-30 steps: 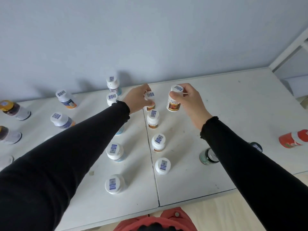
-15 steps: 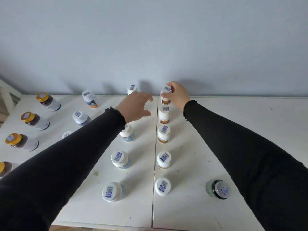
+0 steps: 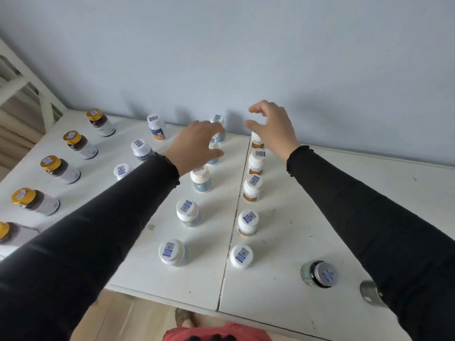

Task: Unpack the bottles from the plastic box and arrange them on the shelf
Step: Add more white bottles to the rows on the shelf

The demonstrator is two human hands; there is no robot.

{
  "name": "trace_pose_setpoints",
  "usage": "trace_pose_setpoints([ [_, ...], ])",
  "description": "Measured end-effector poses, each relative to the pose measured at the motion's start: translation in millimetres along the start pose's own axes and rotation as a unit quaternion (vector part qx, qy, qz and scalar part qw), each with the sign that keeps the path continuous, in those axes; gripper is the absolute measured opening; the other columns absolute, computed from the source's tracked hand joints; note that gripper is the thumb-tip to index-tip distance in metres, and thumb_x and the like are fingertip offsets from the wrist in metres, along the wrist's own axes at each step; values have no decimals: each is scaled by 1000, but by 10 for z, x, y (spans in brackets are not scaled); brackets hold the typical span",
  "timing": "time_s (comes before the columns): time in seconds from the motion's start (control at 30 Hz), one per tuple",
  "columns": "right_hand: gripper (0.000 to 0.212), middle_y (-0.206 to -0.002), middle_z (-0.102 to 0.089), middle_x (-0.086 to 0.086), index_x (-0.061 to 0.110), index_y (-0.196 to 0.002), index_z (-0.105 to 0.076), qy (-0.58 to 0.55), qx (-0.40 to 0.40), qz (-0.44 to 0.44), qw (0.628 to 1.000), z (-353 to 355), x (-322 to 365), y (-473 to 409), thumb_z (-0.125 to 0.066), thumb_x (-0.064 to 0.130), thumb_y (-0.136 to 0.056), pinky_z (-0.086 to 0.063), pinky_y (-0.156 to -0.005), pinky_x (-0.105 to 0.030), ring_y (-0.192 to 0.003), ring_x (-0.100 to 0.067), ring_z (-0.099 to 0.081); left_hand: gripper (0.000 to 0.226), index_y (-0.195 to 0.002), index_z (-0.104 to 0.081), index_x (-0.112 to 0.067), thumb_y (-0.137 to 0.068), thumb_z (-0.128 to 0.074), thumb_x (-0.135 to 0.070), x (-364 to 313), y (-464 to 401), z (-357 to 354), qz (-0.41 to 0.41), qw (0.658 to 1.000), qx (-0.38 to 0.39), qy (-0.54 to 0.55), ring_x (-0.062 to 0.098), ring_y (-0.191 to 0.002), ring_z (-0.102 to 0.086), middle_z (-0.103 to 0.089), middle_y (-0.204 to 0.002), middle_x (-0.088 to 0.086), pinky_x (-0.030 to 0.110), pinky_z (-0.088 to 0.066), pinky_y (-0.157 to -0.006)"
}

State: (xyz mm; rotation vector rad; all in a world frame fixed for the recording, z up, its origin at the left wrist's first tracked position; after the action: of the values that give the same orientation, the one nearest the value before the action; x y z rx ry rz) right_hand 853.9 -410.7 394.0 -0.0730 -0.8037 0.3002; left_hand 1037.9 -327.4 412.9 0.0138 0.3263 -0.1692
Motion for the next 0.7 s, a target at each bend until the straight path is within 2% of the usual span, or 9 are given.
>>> trace_pose_setpoints([
  [0.13,27,-116,-65,10,27,-112,-66,39,68,99,992,-231,847,318,-67,37,-87,-45,-93,-35,-111,-17,-55,49,-131,-57,-22,-86,-72,-34,433,575,352,64,996,-54,12,25,-118,-53,-61,-127,1,35,-41,-91],
  [0.23,29,-116,-66,7,22,-114,-67,53,99,171,979,-544,1503,647,-67,34,-88,-44,-93,-37,-110,-19,-55,47,-129,-58,-23,-86,-72,-34,812,1200,606,114,989,-90,11,25,-113,-55,-63,-123,2,36,-44,-88],
  [0.37,29,-110,-67,5,18,-112,-68,57,128,260,955,-1144,2392,1170,-69,34,-88,-44,-87,-37,-104,-22,-56,48,-133,-57,-23,-88,-72,-33,1331,2229,842,170,978,-119,0,24,-121,-54,-59,-135,1,34,-41,-94],
  [0.43,30,-107,-64,6,19,-113,-68,55,155,292,942,-1529,2821,1488,-70,34,-87,-42,-83,-35,-103,-22,-55,48,-132,-58,-22,-88,-73,-33,1651,2811,905,204,971,-125,-2,25,-118,-54,-60,-133,2,35,-41,-93],
  [0.5,29,-110,-65,4,19,-114,-67,53,183,316,929,-1947,3220,1854,-70,34,-89,-41,-84,-33,-105,-20,-53,48,-131,-58,-21,-87,-73,-32,1978,3442,937,234,964,-129,4,26,-113,-55,-61,-130,3,37,-43,-91],
  [0.6,28,-111,-66,1,18,-111,-67,37,217,325,920,-2617,3739,2449,-69,34,-89,-45,-87,-38,-106,-22,-55,49,-132,-58,-20,-87,-74,-31,2445,4433,925,274,953,-127,9,24,-116,-57,-61,-130,3,38,-45,-95],
  [0.7,29,-112,-66,1,18,-113,-67,26,263,317,911,-3325,4167,3049,-68,35,-89,-43,-83,-33,-106,-21,-57,46,-129,-59,-22,-86,-73,-32,2887,5385,859,315,942,-113,5,24,-114,-58,-62,-126,1,35,-45,-92],
])
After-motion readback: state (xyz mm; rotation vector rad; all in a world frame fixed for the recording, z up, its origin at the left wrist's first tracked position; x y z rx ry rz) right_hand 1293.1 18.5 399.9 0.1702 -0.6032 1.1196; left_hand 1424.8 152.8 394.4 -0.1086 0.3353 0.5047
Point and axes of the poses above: each hand's wrist, its own y-axis away from the middle knuckle, its own z-axis out of the back of the hand, x = y × z, the point moved 6 cm from there along -y, towards the middle knuckle
